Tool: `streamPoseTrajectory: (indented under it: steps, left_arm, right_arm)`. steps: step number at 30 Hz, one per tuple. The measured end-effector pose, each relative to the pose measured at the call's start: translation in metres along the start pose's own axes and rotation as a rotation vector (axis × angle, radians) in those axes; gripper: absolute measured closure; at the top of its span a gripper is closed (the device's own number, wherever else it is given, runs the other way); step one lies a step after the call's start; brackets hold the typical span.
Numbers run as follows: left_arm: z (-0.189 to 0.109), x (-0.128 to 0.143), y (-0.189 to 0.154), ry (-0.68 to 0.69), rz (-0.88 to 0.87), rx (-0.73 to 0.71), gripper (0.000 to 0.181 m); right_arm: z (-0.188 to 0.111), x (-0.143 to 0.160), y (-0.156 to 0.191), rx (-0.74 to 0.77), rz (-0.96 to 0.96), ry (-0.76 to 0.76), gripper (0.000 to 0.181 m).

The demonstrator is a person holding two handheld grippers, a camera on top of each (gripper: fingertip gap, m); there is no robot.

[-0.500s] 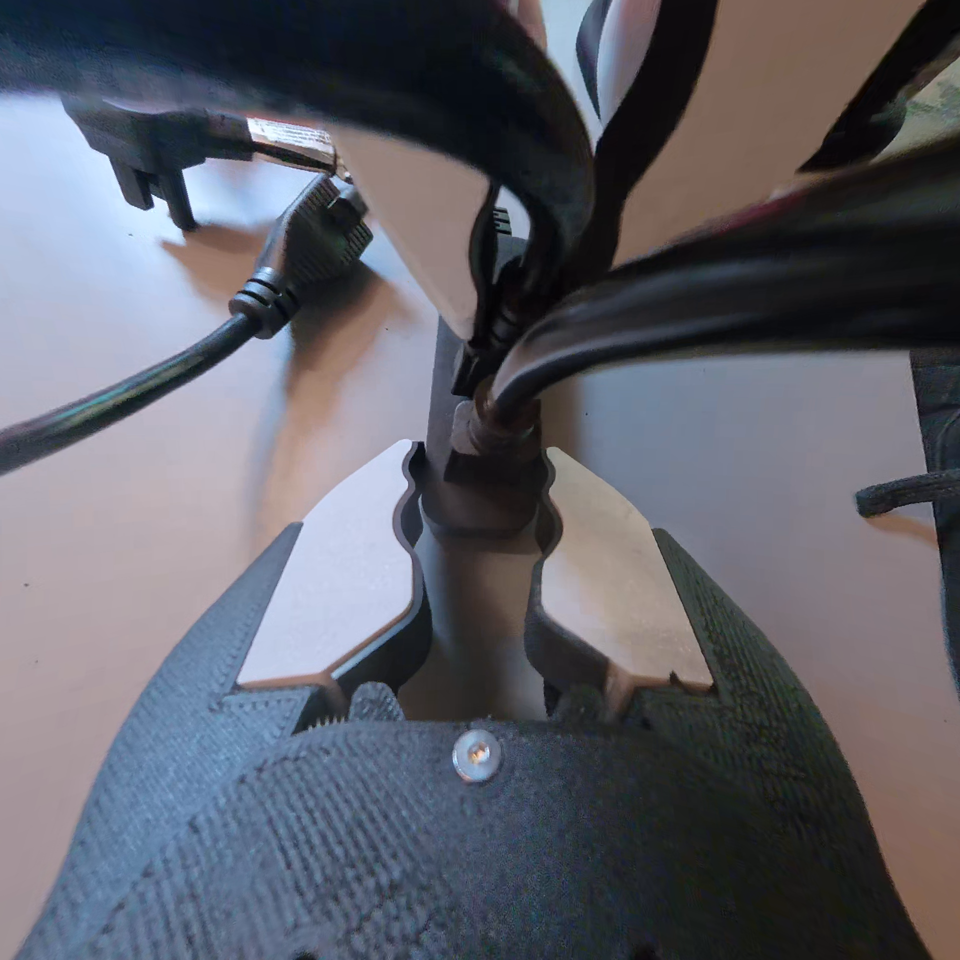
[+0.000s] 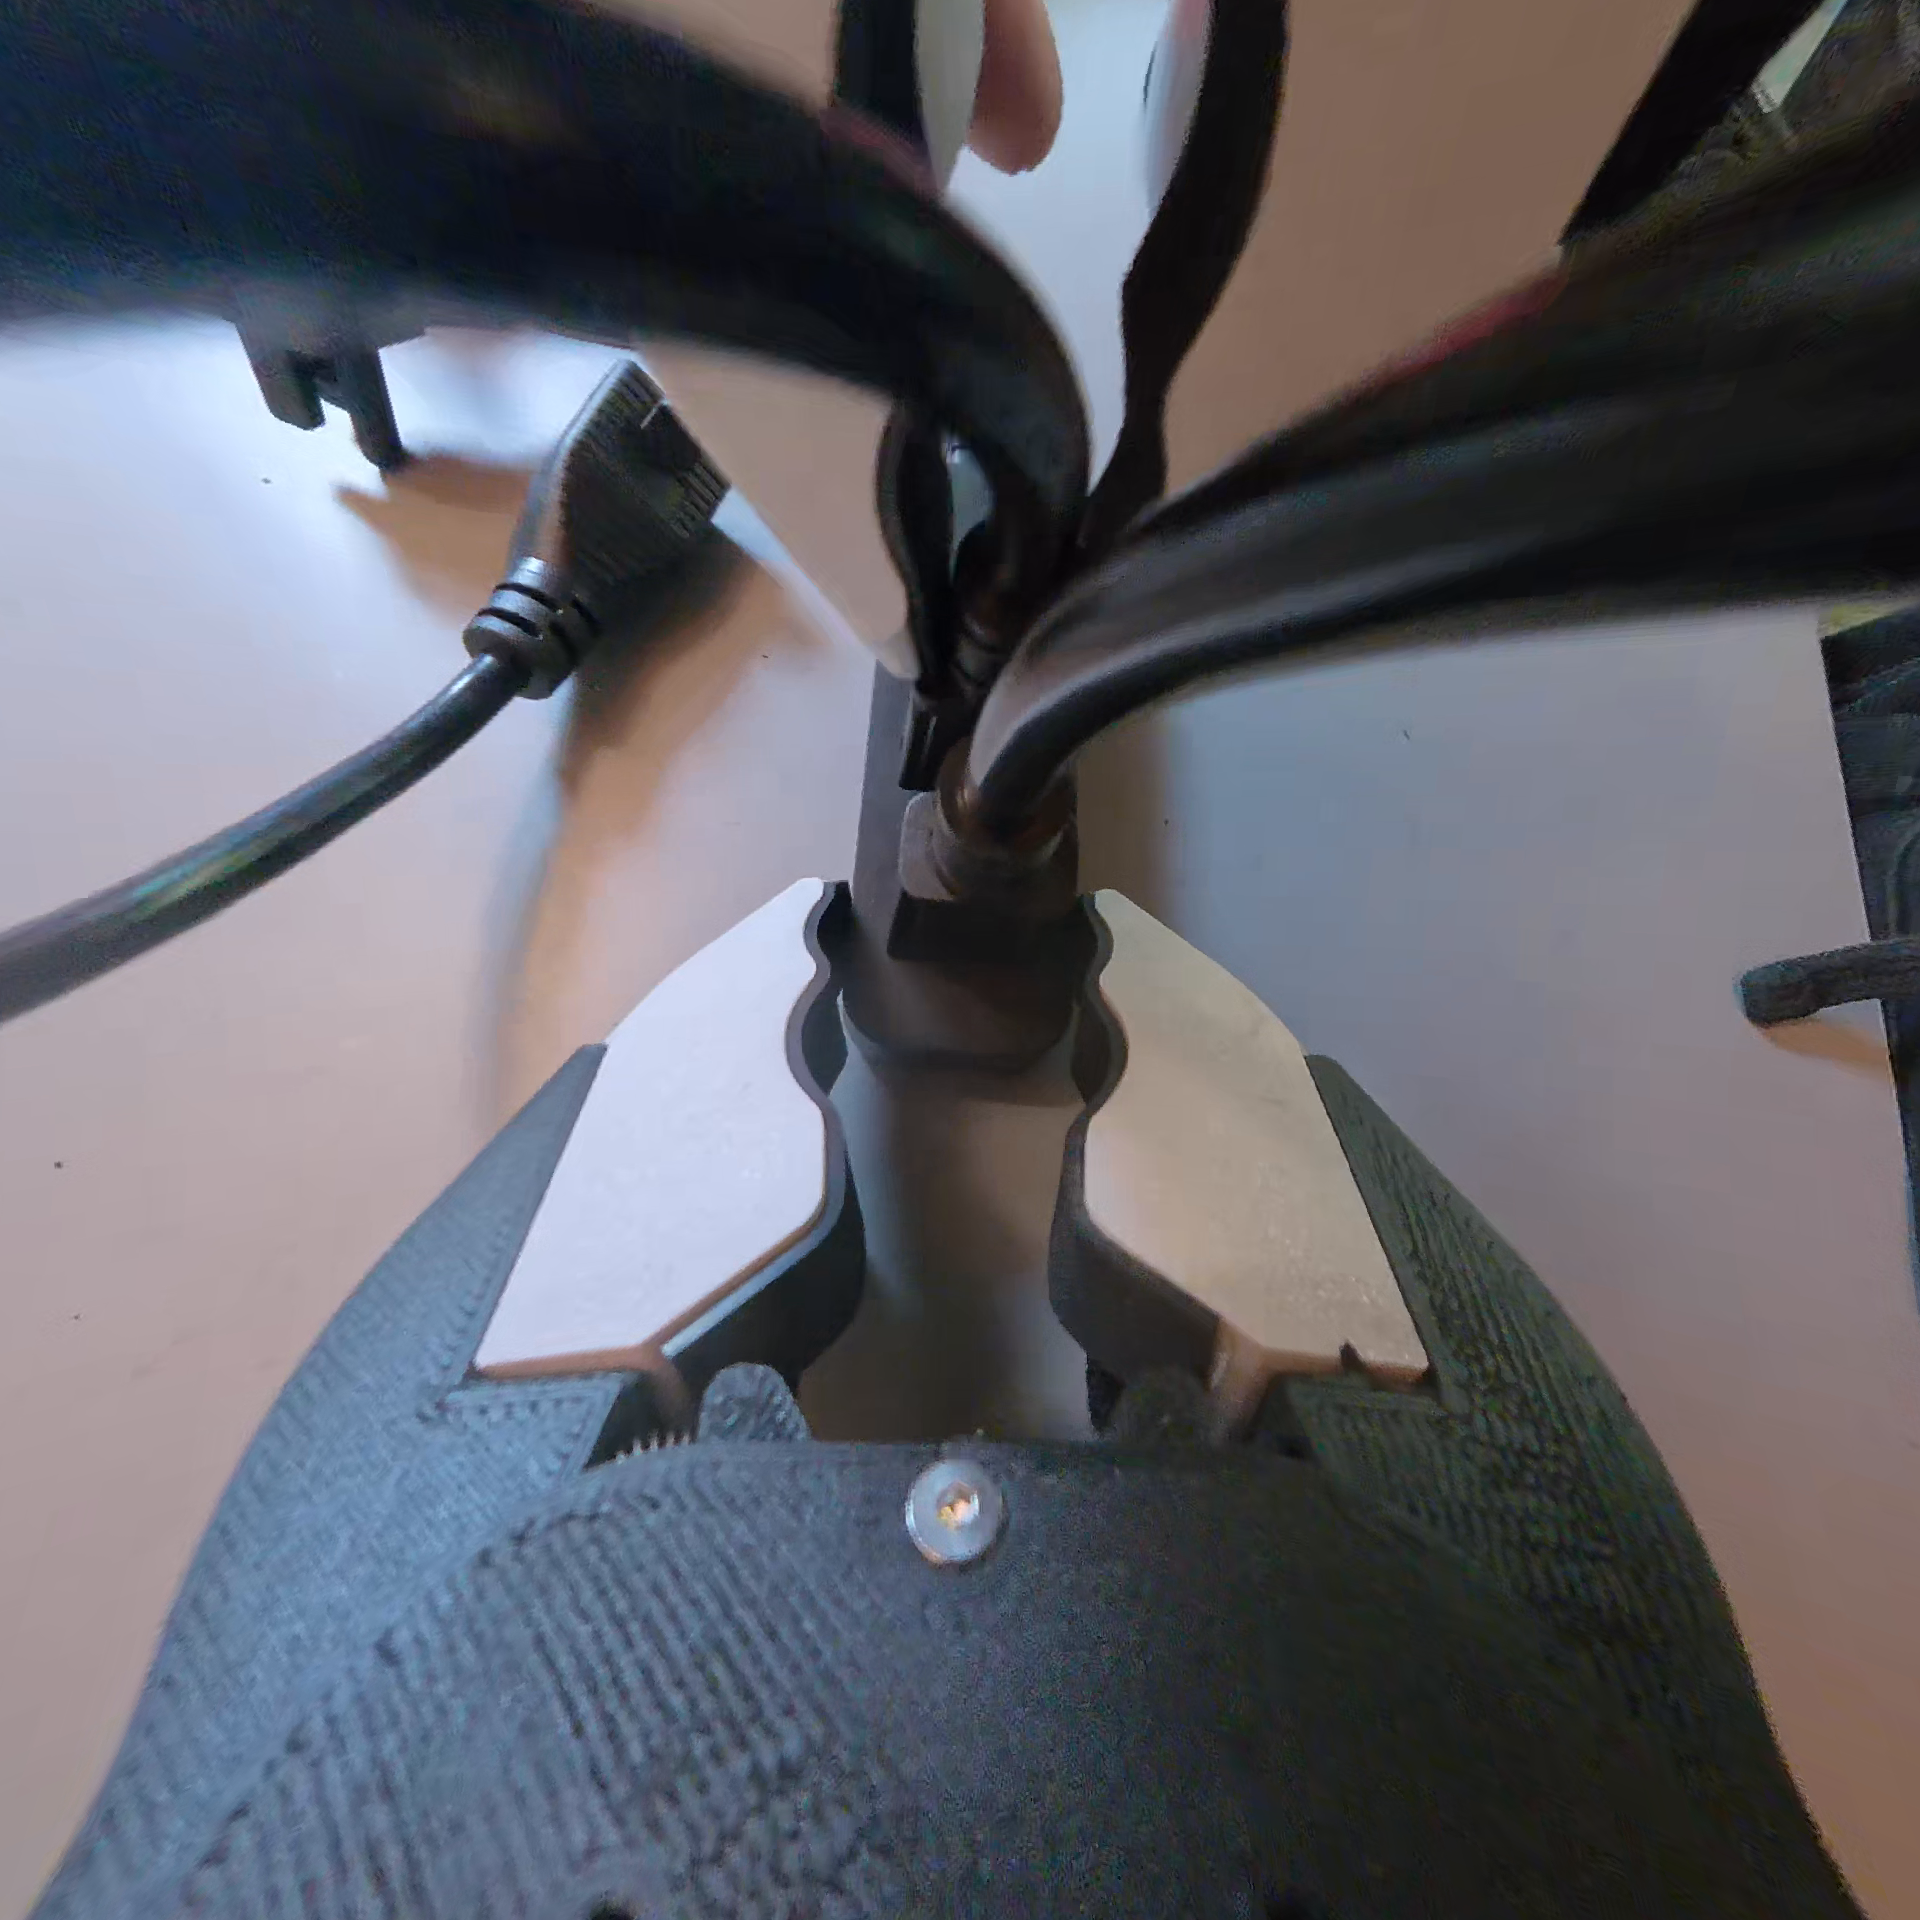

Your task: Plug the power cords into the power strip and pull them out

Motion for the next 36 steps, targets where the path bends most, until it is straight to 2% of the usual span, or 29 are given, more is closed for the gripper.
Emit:
streamPoseTrajectory:
  steps: [5, 15, 17, 20, 23, 26, 28, 30, 34, 36]
  left_arm:
    - [0.000, -0.001, -0.002, 0.014, 0.002, -0.019, 0.139]
    - [-0.004, 0.003, 0.002, -0.012, -0.011, -0.013, 0.139]
    - [-0.005, 0.004, 0.004, -0.016, -0.007, -0.009, 0.139]
    - [-0.006, 0.004, 0.004, -0.018, 0.019, -0.004, 0.139]
    - [-0.010, 0.004, 0.005, -0.022, 0.030, 0.019, 0.139]
    - [-0.025, 0.001, 0.010, -0.038, 0.042, 0.015, 0.126]
    - [-0.043, 0.000, 0.014, -0.039, 0.057, -0.019, 0.124]
    - [-0.072, 0.001, 0.022, -0.044, 0.066, -0.114, 0.126]
    - [-0.171, 0.000, 0.048, -0.115, -0.008, -0.343, 0.138]
    - [-0.222, 0.003, 0.071, -0.051, -0.119, -0.486, 0.142]
  right_arm:
    - [0.004, -0.001, -0.002, -0.023, -0.021, 0.046, 0.164]
    - [0.003, -0.003, -0.005, -0.009, -0.035, 0.009, 0.162]
    - [0.000, -0.001, -0.006, 0.017, -0.007, -0.050, 0.160]
    - [-0.015, 0.005, -0.003, 0.089, 0.039, -0.211, 0.142]
    - [-0.026, 0.021, 0.006, 0.198, 0.078, -0.372, 0.133]
    - [-0.025, 0.040, 0.020, 0.292, 0.135, -0.559, 0.132]
    - [-0.023, 0.054, 0.027, 0.376, 0.182, -0.692, 0.132]
    - [-0.023, 0.070, 0.033, 0.451, 0.245, -0.820, 0.135]
    - [-0.027, 0.101, 0.044, 0.588, 0.296, -0.985, 0.158]
    - [-0.031, 0.109, 0.047, 0.630, 0.286, -1.041, 0.181]
Point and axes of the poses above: each gripper's, where its closed fingertips meet, z out along the fingers, x out of its underside, y = z × x across the jaws, the point moved 8 cm from there along -z, back along the fingers, and after that the axes turned 13 degrees about -z, right-handed, at the moved point
